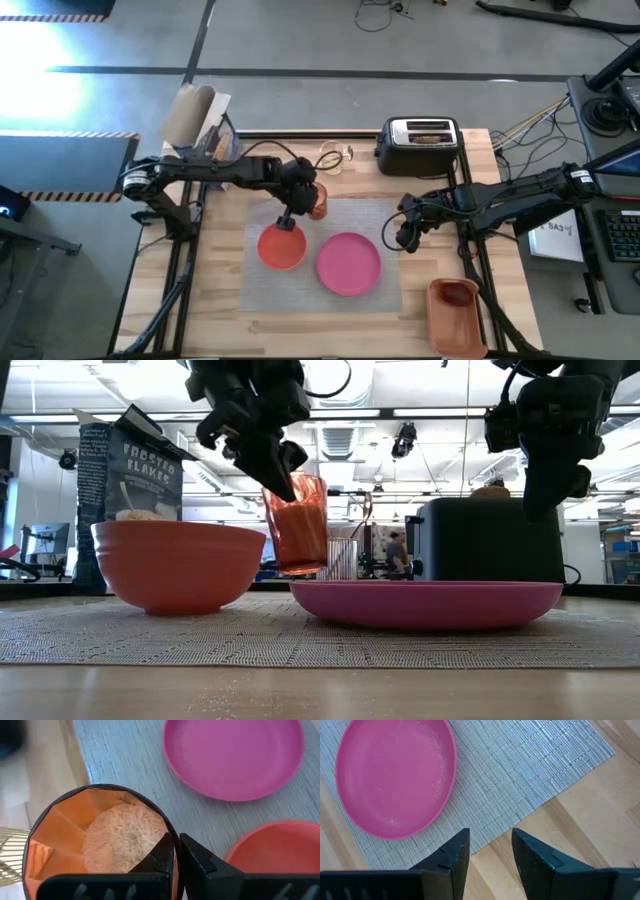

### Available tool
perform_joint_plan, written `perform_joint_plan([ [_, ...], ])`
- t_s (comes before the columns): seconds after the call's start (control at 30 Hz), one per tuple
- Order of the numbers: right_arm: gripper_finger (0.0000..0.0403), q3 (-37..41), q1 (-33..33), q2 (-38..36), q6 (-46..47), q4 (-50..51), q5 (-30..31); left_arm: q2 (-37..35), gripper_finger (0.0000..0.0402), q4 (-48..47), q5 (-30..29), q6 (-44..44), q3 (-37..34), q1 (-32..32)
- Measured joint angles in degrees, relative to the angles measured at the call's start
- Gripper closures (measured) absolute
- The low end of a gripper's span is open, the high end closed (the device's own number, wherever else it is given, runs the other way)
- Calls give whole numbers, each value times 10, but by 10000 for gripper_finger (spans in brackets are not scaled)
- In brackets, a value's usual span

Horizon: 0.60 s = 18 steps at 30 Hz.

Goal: Arrange a breakfast setting
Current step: Put the orange cup of milk on the gray placemat

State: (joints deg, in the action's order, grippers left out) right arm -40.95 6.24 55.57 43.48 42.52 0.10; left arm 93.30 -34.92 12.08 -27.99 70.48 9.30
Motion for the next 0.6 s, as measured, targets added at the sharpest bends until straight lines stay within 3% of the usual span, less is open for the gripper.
perform_joint_plan([
  [0.6,266,0,0,0,0,0,0,4,397,6,10,35,-7,-17],
])
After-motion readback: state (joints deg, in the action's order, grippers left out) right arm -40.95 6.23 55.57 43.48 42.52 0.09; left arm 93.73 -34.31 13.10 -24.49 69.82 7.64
